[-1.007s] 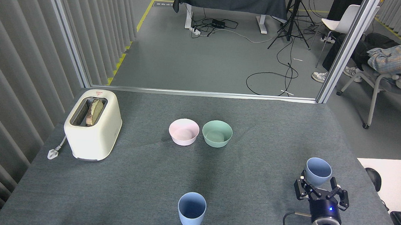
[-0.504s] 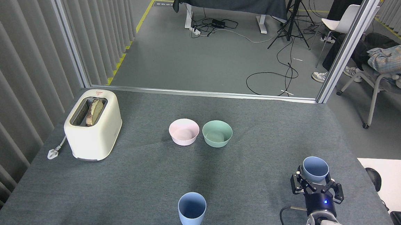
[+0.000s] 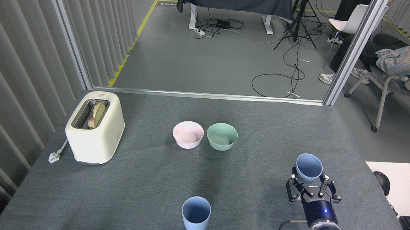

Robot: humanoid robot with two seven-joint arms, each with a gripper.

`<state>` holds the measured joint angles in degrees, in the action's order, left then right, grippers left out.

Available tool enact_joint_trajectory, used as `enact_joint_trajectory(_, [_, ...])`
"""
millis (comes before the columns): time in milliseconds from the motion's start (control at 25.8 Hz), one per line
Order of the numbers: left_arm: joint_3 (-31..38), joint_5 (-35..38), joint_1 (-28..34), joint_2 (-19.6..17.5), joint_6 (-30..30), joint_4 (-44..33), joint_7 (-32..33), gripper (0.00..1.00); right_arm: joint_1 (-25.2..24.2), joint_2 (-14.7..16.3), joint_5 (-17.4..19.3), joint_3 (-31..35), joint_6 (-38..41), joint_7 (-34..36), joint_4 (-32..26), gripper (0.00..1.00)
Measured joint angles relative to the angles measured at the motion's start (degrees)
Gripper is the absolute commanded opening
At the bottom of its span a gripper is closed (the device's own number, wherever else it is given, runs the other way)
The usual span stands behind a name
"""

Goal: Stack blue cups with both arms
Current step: 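Lift the blue cup with the right gripper and carry it over the placed cup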

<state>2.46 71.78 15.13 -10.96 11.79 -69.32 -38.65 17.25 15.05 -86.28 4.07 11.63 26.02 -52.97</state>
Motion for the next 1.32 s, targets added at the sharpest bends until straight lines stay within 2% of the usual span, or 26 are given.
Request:
enact_joint_trajectory(116, [-0.1, 0.0, 0.0, 0.1, 0.0, 0.0, 0.0, 0.99, -8.4, -1.2, 2.3, -0.6, 7.0, -2.5, -19.6, 0.55])
enact_joint_trajectory(194, [-0.1, 0.0, 0.1, 0.4, -0.1, 0.0, -0.1, 0.99, -12.4, -3.0, 4.9, -1.0, 10.6, -4.5, -29.7, 0.55])
enact_joint_trajectory(271, [-0.1, 0.1, 0.2, 0.7, -0.1, -0.2, -0.1, 0.99, -15.1, -5.0, 6.5, -2.2, 12.5, -7.0, -37.1, 0.54])
enact_joint_trajectory(349, [-0.1, 0.1, 0.3, 0.9, -0.2, -0.4, -0.1, 0.99, -16.4, -6.9, 6.8, -4.7, 13.4, -9.8, -40.9, 0.54])
enact_joint_trajectory(426, [-0.1, 0.1, 0.4, 1.0, -0.3, -0.5, -0.1, 0.99, -17.1, -8.5, 4.5, -8.1, 13.4, -11.8, -42.8, 0.54])
enact_joint_trajectory(620, [-0.1, 0.2, 0.6, 1.0, -0.3, -0.7, -0.1, 0.99, -19.8, -12.9, -5.6, -13.0, 13.3, -14.1, -41.5, 0.54])
enact_joint_trajectory(736, [0.0, 0.3, 0.7, 0.9, -0.3, -0.7, -0.1, 0.99, -22.1, -15.3, -8.6, -14.0, 13.1, -14.3, -40.6, 0.54])
enact_joint_trajectory(930, [0.1, 0.3, 0.6, 0.8, -0.3, -0.7, -0.1, 0.99, -23.9, -16.5, -9.8, -15.7, 13.1, -14.4, -40.5, 0.54])
enact_joint_trajectory(1317, [0.1, 0.3, 0.1, 0.6, -0.4, -0.7, -0.1, 0.99, -23.4, -16.9, -10.2, -16.1, 11.8, -14.4, -38.2, 0.55])
